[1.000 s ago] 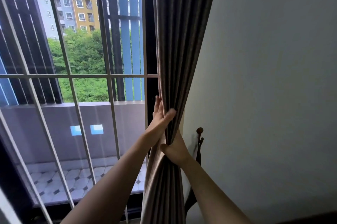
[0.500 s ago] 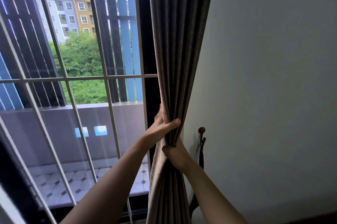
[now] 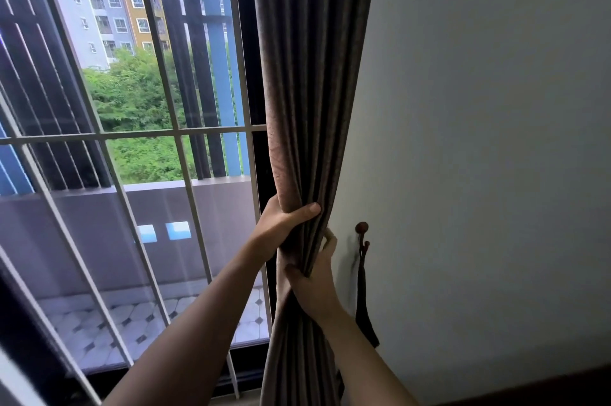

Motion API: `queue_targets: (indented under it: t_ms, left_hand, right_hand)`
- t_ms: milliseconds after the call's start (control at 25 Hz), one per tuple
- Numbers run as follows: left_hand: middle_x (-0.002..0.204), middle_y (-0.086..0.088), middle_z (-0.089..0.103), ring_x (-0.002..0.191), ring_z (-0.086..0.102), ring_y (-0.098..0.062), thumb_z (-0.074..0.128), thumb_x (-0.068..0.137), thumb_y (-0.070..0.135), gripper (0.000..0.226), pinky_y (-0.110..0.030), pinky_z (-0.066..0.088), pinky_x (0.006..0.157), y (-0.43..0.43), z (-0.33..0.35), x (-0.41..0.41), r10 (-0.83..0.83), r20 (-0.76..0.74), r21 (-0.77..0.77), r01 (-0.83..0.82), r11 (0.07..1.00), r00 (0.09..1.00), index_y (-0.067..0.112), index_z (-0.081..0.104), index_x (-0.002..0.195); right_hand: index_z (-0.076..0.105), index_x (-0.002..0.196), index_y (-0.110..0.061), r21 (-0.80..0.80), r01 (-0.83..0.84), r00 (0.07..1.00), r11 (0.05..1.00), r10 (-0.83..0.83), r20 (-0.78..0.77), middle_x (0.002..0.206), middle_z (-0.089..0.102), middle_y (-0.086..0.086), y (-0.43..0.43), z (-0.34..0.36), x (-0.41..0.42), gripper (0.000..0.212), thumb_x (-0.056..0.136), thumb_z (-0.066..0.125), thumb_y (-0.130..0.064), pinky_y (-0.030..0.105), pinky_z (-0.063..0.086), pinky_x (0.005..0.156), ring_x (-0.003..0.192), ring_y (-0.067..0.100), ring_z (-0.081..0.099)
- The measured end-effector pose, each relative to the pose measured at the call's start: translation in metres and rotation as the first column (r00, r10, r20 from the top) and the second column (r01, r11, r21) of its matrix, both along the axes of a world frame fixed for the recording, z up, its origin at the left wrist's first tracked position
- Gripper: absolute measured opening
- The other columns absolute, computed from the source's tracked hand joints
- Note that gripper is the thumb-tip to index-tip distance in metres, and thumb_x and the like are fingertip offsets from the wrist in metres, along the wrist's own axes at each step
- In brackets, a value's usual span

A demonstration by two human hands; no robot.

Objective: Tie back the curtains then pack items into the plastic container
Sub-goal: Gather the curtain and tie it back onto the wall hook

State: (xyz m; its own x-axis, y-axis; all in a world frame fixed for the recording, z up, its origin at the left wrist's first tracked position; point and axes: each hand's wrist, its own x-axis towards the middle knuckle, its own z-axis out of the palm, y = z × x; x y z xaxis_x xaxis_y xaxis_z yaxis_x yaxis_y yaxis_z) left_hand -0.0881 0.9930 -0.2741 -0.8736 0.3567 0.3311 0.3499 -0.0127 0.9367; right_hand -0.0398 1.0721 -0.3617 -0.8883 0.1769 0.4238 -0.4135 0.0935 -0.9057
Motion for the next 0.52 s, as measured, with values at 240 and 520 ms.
queue_targets:
  t_ms: [240, 520]
  left_hand:
    - [0.071, 0.019, 0.072, 0.069, 0.068, 0.002, 0.073, 0.075, 0.003, 0.023, -0.013, 0.052, 0.064, 0.005, 0.003, 0.009, 0.164, -0.005, 0.152, -0.161, 0.975, 0.986, 0.023, 0.065, 0.084]
    - [0.076, 0.006, 0.074, 0.077, 0.071, -0.014, 0.08, 0.068, 0.012, 0.021, -0.03, 0.054, 0.074, 0.006, 0.004, 0.012, 0.143, 0.085, 0.18, -0.156, 0.971, 0.986, 0.016, 0.069, 0.085]
  right_hand:
    - [0.057, 0.115, -0.018, 0.521, 0.264, 0.951, 0.812, -0.308, -0.003, 0.107, 0.06, -0.006, 0.0, 0.011, 0.012, 0.062, 0.069, 0.032, -0.052, 0.032, 0.046, 0.088, 0.103, 0.02, 0.055]
    - [0.047, 0.123, -0.005, 0.483, 0.304, 0.948, 0.821, -0.312, -0.064, 0.11, 0.045, -0.003, -0.002, -0.006, 0.015, 0.054, 0.085, 0.036, -0.041, 0.002, 0.038, 0.077, 0.091, 0.014, 0.058]
